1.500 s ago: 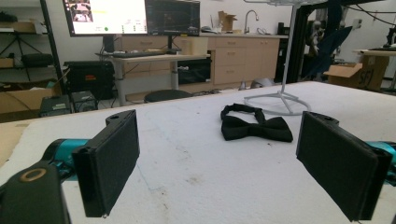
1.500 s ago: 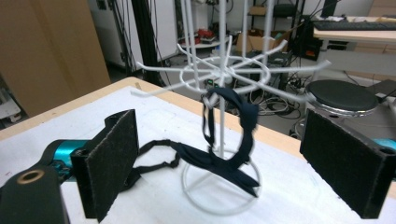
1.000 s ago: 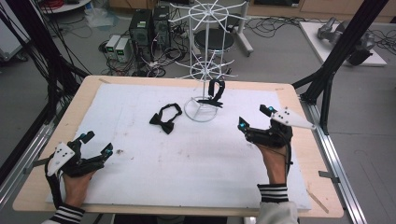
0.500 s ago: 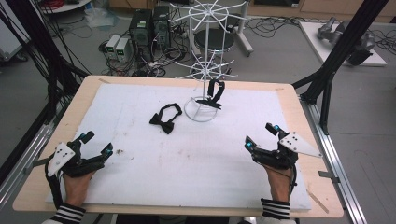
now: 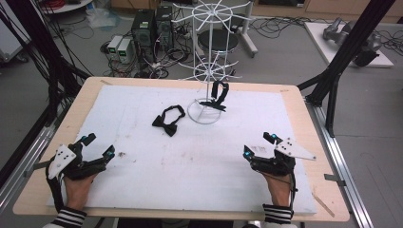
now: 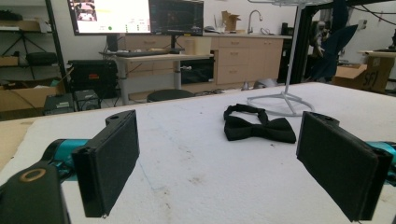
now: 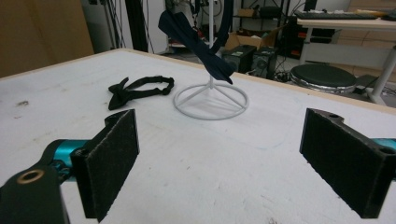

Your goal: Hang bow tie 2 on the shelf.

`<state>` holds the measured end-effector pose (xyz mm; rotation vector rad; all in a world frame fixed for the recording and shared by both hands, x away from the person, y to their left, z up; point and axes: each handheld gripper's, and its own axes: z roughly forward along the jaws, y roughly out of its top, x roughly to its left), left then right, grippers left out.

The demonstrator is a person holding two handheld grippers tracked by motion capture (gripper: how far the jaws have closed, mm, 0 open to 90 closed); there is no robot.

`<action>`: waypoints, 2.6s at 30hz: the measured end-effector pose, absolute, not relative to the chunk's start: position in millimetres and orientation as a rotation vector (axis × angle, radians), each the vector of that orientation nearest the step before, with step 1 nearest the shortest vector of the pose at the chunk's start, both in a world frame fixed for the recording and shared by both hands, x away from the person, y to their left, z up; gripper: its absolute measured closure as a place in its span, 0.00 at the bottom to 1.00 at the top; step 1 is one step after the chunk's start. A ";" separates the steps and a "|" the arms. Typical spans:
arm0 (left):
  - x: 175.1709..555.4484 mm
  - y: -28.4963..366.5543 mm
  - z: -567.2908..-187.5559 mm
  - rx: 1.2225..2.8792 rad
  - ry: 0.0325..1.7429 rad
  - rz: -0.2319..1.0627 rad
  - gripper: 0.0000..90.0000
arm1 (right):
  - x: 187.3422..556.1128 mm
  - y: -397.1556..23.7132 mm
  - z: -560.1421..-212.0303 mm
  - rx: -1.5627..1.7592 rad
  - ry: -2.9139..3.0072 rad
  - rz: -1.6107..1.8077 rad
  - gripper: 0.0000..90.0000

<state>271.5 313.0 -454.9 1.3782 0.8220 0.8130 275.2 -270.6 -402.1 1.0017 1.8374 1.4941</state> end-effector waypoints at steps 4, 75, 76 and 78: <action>272.1 313.8 -454.7 1.379 0.823 0.803 0.15 | 274.1 -273.0 -401.4 1.010 1.827 1.500 0.12; 405.5 216.0 -353.7 2.148 0.277 0.326 0.09 | 262.6 -278.8 -445.3 1.054 1.760 1.592 0.12; 408.4 214.6 -354.5 2.149 0.265 0.309 0.09 | 262.5 -278.7 -445.9 1.057 1.761 1.590 0.12; 413.5 210.6 -354.8 2.201 0.254 0.312 0.09 | 262.5 -278.6 -447.9 1.058 1.762 1.587 0.12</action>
